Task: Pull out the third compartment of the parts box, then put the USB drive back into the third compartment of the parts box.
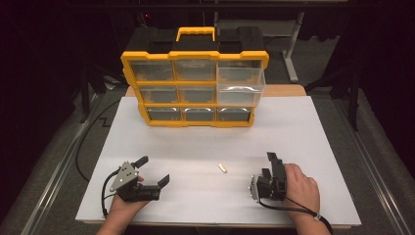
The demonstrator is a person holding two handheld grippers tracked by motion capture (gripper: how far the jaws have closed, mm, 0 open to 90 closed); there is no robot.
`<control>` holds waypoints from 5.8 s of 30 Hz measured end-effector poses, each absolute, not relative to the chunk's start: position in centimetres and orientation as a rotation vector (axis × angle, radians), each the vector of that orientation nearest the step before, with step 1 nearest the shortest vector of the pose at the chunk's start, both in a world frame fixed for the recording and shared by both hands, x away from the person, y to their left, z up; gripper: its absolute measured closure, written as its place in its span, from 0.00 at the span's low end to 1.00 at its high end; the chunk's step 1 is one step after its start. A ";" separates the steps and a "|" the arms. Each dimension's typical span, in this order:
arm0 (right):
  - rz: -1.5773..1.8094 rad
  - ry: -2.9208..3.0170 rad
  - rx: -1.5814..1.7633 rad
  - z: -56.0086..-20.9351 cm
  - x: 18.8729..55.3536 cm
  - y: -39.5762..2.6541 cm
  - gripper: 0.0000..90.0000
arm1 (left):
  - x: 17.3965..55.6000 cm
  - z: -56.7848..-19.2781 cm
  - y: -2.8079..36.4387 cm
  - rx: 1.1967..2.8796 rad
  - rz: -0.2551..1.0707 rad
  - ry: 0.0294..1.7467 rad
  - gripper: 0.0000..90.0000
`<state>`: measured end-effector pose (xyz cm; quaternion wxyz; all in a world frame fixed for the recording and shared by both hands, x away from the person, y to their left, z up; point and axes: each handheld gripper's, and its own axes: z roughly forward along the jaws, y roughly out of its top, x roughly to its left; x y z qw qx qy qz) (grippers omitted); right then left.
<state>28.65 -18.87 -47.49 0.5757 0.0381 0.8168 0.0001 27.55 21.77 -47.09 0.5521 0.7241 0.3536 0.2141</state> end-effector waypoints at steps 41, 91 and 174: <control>0.502 2.009 0.609 -46.6 29.4 -21.1 0.00 | 28.7 -47.3 22.5 1.669 0.532 0.930 0.00; 1.158 2.031 1.185 -45.8 28.8 -23.1 0.00 | 28.8 -47.4 22.9 1.688 0.486 0.929 0.00; 0.958 2.410 1.086 -47.0 33.8 -11.3 0.78 | 28.1 -47.2 22.7 1.668 0.489 0.868 0.00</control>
